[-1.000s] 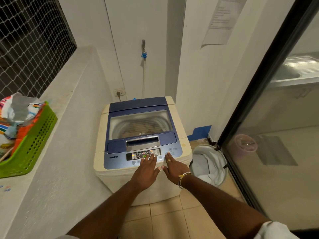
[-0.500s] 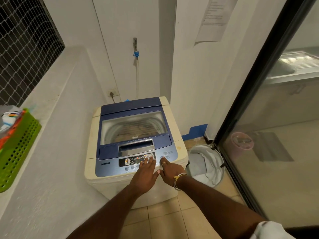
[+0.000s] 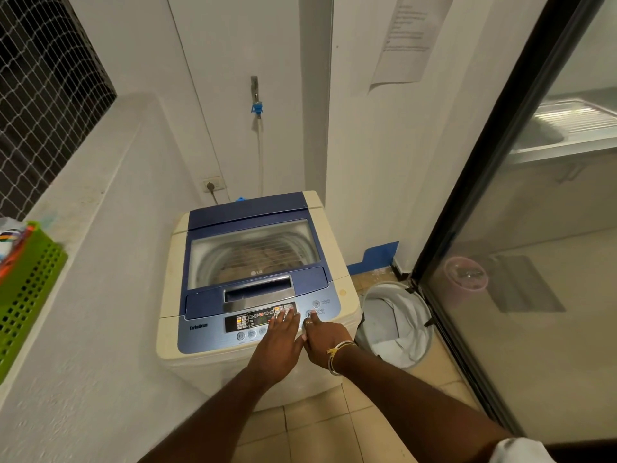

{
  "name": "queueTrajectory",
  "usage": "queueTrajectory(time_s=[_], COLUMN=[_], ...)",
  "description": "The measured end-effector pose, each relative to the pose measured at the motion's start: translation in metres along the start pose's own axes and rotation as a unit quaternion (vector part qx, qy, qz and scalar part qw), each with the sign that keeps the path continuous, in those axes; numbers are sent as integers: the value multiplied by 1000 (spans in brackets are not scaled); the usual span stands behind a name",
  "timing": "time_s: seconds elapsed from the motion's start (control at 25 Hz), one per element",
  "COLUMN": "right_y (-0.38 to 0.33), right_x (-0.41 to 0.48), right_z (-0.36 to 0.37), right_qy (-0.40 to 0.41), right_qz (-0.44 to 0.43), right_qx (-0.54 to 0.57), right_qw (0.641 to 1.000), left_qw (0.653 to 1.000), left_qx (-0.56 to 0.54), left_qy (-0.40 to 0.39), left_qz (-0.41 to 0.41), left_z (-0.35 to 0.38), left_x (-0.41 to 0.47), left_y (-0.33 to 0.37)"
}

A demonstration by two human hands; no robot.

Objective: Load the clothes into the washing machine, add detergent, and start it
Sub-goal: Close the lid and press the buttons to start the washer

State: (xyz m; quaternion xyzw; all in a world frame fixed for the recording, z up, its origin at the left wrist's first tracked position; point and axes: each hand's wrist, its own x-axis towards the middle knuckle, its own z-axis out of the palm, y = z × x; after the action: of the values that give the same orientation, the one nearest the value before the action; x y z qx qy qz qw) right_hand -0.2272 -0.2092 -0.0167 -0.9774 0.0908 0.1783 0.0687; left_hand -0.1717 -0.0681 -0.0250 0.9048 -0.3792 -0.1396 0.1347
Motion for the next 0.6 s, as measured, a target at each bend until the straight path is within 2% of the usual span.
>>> queueTrajectory(time_s=[0.6], right_y=[-8], right_x=[4], right_z=[-28], right_qy=[26], right_qz=[-7], right_qx=[-59], right_qw=[998], left_qw=[1000], left_qx=[-6], left_qy=[23], left_qz=[13], left_z=[4], left_x=[9], left_y=[-12])
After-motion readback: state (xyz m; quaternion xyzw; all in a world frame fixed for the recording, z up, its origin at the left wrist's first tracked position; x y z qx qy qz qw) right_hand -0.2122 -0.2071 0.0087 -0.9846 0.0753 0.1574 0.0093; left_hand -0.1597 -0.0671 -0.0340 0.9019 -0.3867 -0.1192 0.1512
